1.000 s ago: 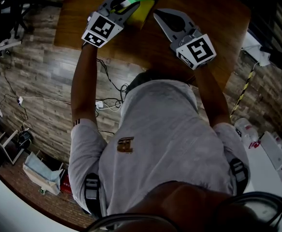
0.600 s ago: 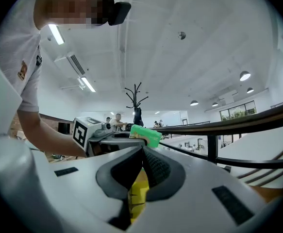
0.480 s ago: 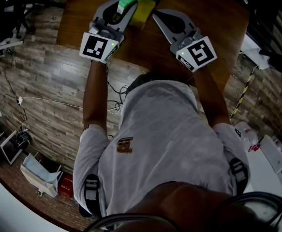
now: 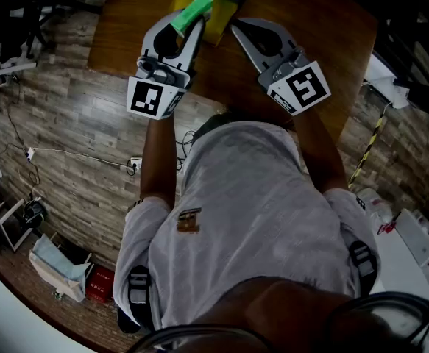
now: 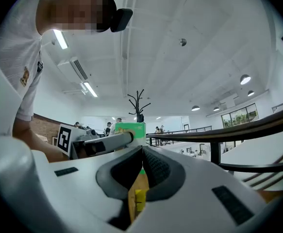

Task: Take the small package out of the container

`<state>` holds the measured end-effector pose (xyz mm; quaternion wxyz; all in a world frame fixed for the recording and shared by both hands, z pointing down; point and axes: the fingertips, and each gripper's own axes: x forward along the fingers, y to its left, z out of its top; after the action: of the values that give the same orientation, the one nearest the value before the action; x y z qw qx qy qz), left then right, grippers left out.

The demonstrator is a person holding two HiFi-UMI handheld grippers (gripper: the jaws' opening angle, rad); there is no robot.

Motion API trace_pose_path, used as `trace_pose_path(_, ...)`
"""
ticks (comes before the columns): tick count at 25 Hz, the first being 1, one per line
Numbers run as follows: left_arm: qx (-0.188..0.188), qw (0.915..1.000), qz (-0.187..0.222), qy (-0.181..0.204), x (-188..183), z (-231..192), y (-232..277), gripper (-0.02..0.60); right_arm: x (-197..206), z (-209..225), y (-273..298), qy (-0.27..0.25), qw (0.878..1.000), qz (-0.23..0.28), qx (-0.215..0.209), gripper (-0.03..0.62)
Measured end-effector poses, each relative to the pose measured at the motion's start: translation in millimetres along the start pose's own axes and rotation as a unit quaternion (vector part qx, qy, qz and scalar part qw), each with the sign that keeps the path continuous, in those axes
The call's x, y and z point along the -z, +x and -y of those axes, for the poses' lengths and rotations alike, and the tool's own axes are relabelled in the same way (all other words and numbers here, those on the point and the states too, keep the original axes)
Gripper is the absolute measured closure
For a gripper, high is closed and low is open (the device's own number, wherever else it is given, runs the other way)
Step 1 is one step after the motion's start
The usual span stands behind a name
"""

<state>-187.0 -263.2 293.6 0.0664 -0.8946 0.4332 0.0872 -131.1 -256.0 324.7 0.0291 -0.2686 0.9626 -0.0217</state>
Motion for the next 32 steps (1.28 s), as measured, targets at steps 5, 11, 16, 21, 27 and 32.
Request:
trace_pose_path(5,-0.015,0.9997,0.017,-0.006,-6,8,-13,0.476,-3,-7,-4,0.003,1.000,0.009,-0.003,0.562)
trace_pose_path(11,-0.022,0.9993,0.029,-0.007,-14,12,-27,0.476,-5,-20,-6,0.001,1.000,0.014,-0.006,0.563)
trace_pose_path(16,-0.023,0.9992,0.031,-0.005,-18,18,-33,0.476,-6,-25,-12,-0.001,1.000,0.017,-0.007,0.562)
trace_pose_path(21,-0.023,0.9992,0.031,-0.008,-16,22,-33,0.476,-9,-26,-14,-0.007,1.000,0.027,-0.008,0.563)
trace_pose_path(27,-0.021,0.9993,0.030,-0.007,-18,27,-36,0.476,-5,-31,-19,-0.009,1.000,0.014,-0.011,0.563)
trace_pose_path(32,-0.022,0.9992,0.033,-0.007,-18,29,-35,0.476,-3,-31,-20,-0.010,1.000,0.014,-0.013,0.563)
